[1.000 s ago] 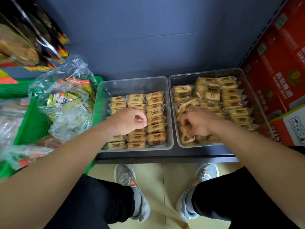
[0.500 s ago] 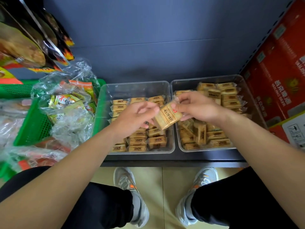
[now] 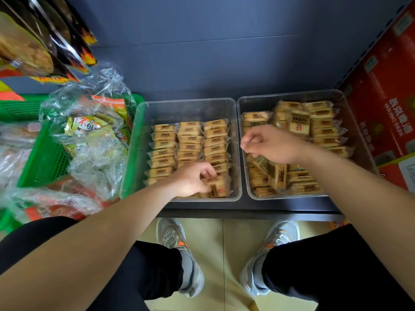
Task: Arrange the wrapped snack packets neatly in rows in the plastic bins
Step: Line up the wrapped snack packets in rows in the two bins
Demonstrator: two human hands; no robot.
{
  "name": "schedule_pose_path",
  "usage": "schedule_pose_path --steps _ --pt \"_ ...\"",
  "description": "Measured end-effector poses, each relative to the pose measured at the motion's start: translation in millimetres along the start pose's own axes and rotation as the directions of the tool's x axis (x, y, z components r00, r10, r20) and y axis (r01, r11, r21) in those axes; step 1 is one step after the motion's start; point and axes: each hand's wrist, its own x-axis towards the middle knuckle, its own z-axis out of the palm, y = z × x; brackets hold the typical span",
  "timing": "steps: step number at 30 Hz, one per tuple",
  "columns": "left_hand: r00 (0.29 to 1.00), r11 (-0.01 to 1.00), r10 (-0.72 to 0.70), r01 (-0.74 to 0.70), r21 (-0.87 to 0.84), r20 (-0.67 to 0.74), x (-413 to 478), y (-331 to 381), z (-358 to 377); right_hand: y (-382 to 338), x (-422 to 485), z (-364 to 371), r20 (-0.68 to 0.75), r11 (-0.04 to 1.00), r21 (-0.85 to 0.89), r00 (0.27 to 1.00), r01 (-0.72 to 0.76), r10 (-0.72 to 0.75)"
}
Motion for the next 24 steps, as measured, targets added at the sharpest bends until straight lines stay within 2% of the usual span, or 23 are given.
schedule_pose_path --steps 7,14,19,24 --pt "0.999 0.995 -0.046 0.046 -0.087 -0.007 23.5 -2.9 12.5 4.4 2.9 2.0 0.018 0.999 -0.051 1.000 0.013 -0.012" --pt "1.000 0.996 -0.021 0.019 -0.087 -0.023 26.9 -8.8 12.0 9.8 6.8 0.5 0.047 0.993 -0.117 0.999 0.025 -0.020" --pt "1.000 0.999 -0.020 0.021 -0.036 0.009 31.3 -6.1 16.7 17.3 11.5 0.1 0.062 0.987 -0.162 0.998 0.002 0.008" --pt "0.999 0.999 -0.018 0.017 0.028 0.037 39.8 3.1 17.7 24.2 7.1 -6.6 0.028 0.992 -0.125 0.999 -0.024 0.028"
